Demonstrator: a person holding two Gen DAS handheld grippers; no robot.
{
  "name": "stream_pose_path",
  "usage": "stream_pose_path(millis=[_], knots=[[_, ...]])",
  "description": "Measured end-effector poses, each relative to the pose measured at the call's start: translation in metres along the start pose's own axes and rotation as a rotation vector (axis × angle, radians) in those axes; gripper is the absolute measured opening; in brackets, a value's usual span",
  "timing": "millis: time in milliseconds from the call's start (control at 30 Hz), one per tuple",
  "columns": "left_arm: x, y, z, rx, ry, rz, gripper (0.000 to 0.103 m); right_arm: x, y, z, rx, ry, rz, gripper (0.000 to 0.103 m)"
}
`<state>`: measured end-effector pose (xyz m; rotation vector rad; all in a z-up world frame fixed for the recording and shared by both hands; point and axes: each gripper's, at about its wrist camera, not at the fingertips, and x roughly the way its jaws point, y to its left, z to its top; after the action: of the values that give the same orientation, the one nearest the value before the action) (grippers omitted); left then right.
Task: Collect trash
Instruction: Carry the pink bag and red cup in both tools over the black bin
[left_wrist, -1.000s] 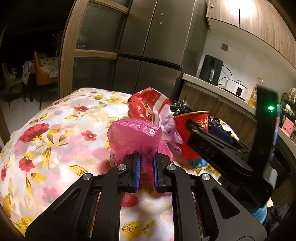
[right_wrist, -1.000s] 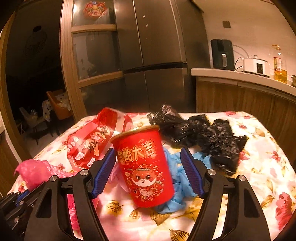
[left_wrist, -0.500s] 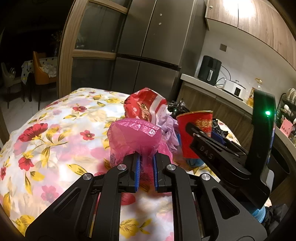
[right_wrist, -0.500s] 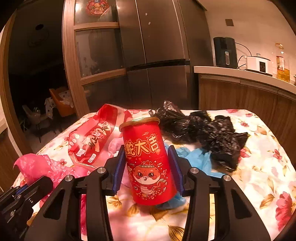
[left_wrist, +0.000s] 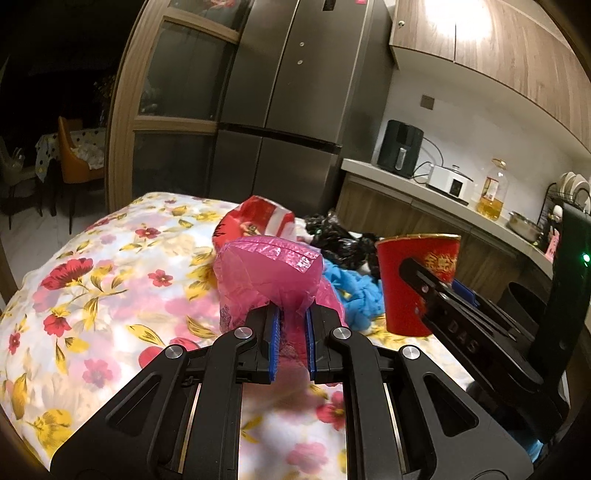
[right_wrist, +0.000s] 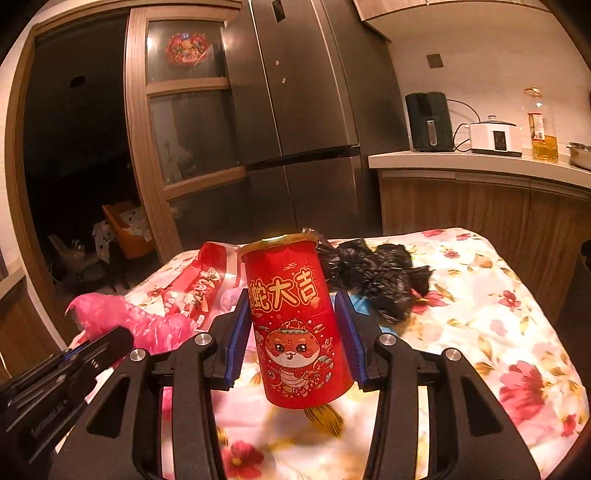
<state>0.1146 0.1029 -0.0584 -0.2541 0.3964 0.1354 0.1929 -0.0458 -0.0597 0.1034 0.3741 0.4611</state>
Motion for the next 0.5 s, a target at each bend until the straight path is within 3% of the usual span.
stream_pose_path(millis=[500], knots=[[-0.029, -0.065, -0.001, 0.073, -0.030, -0.087, 0.011, -0.076, -0.043, 0.002, 0.067, -0.086, -0.053, 0.045]])
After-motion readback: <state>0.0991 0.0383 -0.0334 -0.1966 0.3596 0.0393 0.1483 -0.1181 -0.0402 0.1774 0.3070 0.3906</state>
